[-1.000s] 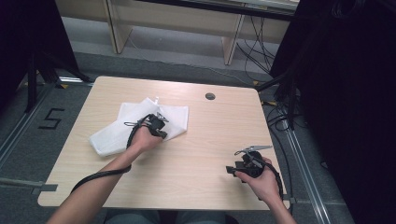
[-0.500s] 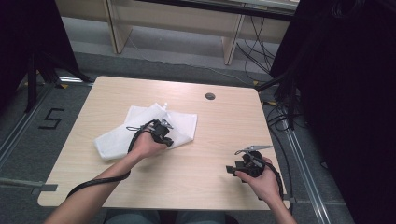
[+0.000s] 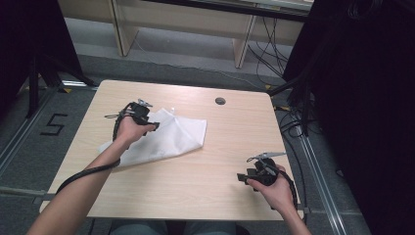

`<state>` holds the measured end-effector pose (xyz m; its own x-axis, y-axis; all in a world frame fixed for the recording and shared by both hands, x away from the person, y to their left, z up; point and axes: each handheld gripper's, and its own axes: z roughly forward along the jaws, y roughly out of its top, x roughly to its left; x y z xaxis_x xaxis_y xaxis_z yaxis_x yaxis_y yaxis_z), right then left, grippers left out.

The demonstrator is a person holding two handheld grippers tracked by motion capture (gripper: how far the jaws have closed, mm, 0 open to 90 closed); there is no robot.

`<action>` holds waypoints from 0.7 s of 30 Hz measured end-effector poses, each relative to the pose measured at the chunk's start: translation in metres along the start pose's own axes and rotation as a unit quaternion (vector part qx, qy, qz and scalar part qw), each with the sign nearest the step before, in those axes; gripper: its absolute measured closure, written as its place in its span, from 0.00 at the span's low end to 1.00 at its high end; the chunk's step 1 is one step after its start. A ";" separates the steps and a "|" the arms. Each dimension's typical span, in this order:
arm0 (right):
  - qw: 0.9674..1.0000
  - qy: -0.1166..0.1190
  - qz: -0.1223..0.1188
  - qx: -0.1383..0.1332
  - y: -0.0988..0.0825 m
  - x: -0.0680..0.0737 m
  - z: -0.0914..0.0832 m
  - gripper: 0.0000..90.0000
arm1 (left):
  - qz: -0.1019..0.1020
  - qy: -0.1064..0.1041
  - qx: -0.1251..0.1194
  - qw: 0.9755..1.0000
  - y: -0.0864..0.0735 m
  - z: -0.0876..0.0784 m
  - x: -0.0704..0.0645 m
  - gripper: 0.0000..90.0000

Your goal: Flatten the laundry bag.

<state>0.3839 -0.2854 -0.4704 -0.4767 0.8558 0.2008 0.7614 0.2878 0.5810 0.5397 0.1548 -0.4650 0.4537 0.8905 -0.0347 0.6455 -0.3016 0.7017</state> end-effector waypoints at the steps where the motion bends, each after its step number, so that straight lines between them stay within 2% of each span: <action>1: 1.000 0.000 -0.002 0.000 0.000 0.000 0.000 0.53 | -0.007 0.003 0.003 1.000 -0.001 0.002 0.007 0.50; 2: 1.000 -0.008 -0.015 -0.005 -0.001 -0.002 0.001 0.53 | -0.015 0.006 -0.003 1.000 -0.002 0.004 0.012 0.49; 4: 1.000 -0.003 0.000 -0.003 0.000 -0.001 0.001 0.53 | -0.020 0.013 0.001 1.000 -0.003 0.007 0.020 0.49; 7: 1.000 -0.003 -0.012 -0.010 -0.001 -0.002 0.002 0.53 | -0.024 0.019 -0.002 1.000 -0.005 0.012 0.027 0.47; 8: 1.000 0.002 0.001 -0.007 -0.001 -0.001 0.002 0.53 | -0.029 0.021 0.002 0.999 -0.007 0.014 0.029 0.47; 9: 1.000 0.001 0.001 -0.007 -0.001 -0.001 0.002 0.53 | -0.029 0.021 0.010 0.999 -0.009 0.015 0.031 0.47; 11: 1.000 -0.001 -0.005 0.011 0.000 0.000 -0.002 0.53 | -0.030 0.018 0.019 0.999 -0.013 0.018 0.033 0.47; 14: 1.000 0.001 -0.005 0.010 0.000 0.000 -0.002 0.53 | -0.033 0.015 0.025 0.999 -0.018 0.022 0.034 0.49; 15: 1.000 -0.003 -0.010 0.022 0.001 0.000 -0.003 0.53 | -0.032 0.014 0.025 0.999 -0.019 0.023 0.034 0.50; 17: 1.000 -0.008 -0.006 0.023 0.001 0.000 -0.003 0.53 | -0.031 0.011 0.028 0.999 -0.021 0.024 0.033 0.55; 20: 1.000 -0.004 -0.007 0.023 0.001 0.000 -0.003 0.53 | -0.002 0.014 0.045 0.999 -0.023 0.025 0.031 0.63; 21: 1.000 0.000 -0.008 0.010 0.000 0.000 -0.002 0.53 | 0.005 0.013 0.044 0.999 -0.023 0.026 0.030 0.65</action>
<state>0.3833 -0.2862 -0.4692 -0.4889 0.8509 0.1921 0.7624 0.3097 0.5682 0.5542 0.1799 -0.5007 0.4443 0.8958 -0.0084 0.6930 -0.3378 0.6369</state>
